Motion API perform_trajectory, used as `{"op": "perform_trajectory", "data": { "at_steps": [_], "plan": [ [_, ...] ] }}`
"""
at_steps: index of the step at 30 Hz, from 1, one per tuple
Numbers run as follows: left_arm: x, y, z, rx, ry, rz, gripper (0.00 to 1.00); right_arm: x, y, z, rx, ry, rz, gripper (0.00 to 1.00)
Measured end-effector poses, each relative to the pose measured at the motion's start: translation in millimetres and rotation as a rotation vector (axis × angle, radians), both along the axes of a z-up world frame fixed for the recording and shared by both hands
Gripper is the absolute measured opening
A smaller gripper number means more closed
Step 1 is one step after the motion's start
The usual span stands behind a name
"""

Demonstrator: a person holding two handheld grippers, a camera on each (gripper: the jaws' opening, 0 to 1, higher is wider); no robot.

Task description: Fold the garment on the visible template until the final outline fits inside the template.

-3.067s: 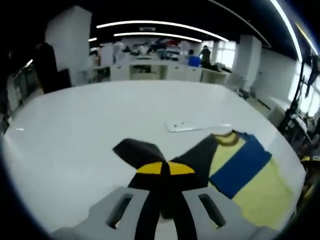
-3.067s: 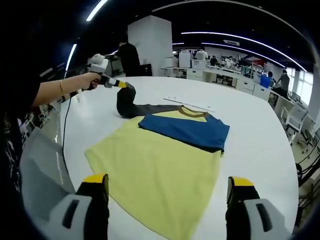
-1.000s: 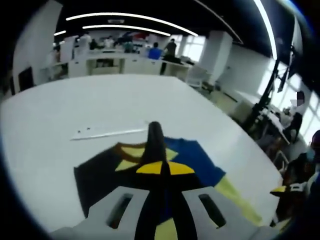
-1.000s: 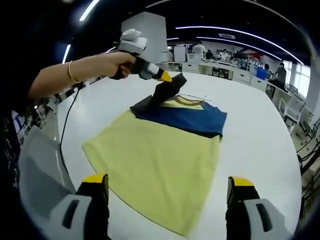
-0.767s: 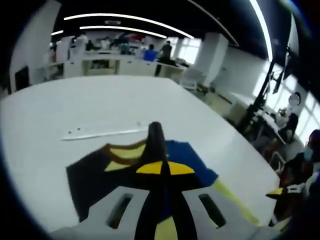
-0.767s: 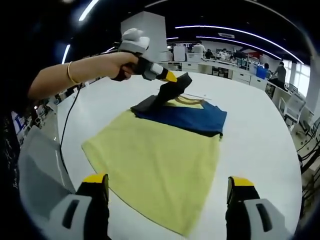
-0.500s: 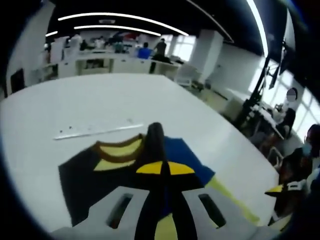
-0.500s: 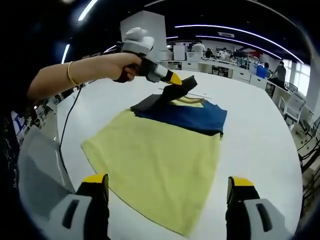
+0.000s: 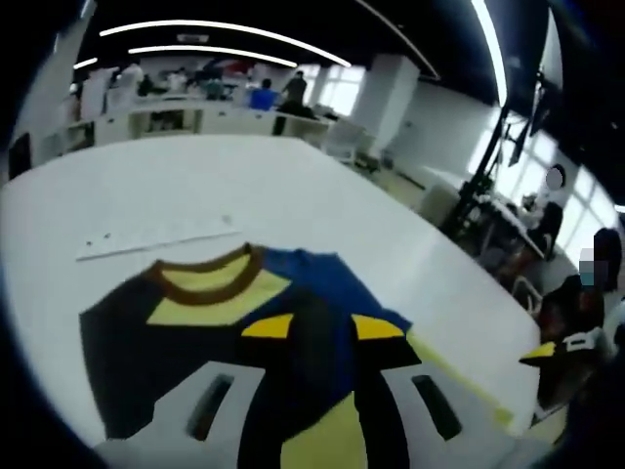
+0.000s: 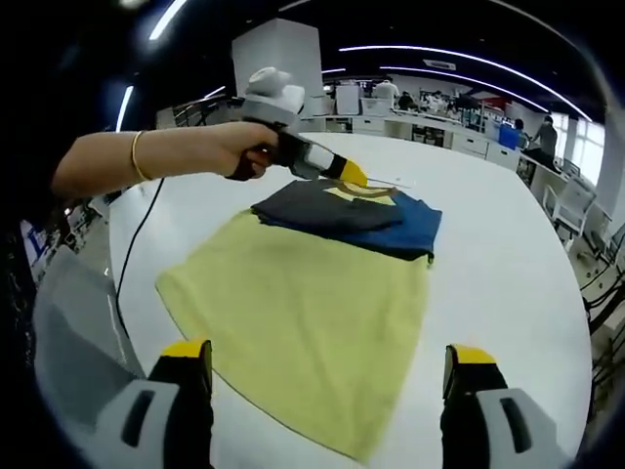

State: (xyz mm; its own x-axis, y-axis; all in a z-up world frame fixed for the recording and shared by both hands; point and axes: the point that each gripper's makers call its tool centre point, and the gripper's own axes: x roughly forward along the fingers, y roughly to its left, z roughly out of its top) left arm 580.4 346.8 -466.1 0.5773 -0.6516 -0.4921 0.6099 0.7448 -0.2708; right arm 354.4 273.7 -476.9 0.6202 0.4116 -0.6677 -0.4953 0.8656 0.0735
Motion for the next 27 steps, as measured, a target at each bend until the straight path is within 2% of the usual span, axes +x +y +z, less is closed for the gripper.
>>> {"op": "perform_trajectory", "data": {
  "at_steps": [4,10,13,14,27],
  "plan": [
    [-0.4,4.5,1.6,0.008,-0.029,-0.018,0.41,1.9,0.2,0.1,-0.001,0.0,-0.002,0.99],
    [5.0,18.9,11.1,0.041,-0.094,-0.006,0.83,7.4,4.6,2.2,0.006,-0.006,-0.003,0.99],
    [5.6,26.0,17.8,0.04,-0.108,0.0,0.96,11.4,5.0,4.7,0.008,-0.012,-0.006,0.99],
    [5.7,28.0,20.0,0.039,-0.114,0.002,0.99,13.8,5.1,6.4,0.007,-0.015,-0.005,0.99],
    [-3.4,63.8,44.0,0.021,-0.121,0.018,0.99,49.1,9.5,22.4,0.033,-0.03,-0.026,0.96]
  ]
}}
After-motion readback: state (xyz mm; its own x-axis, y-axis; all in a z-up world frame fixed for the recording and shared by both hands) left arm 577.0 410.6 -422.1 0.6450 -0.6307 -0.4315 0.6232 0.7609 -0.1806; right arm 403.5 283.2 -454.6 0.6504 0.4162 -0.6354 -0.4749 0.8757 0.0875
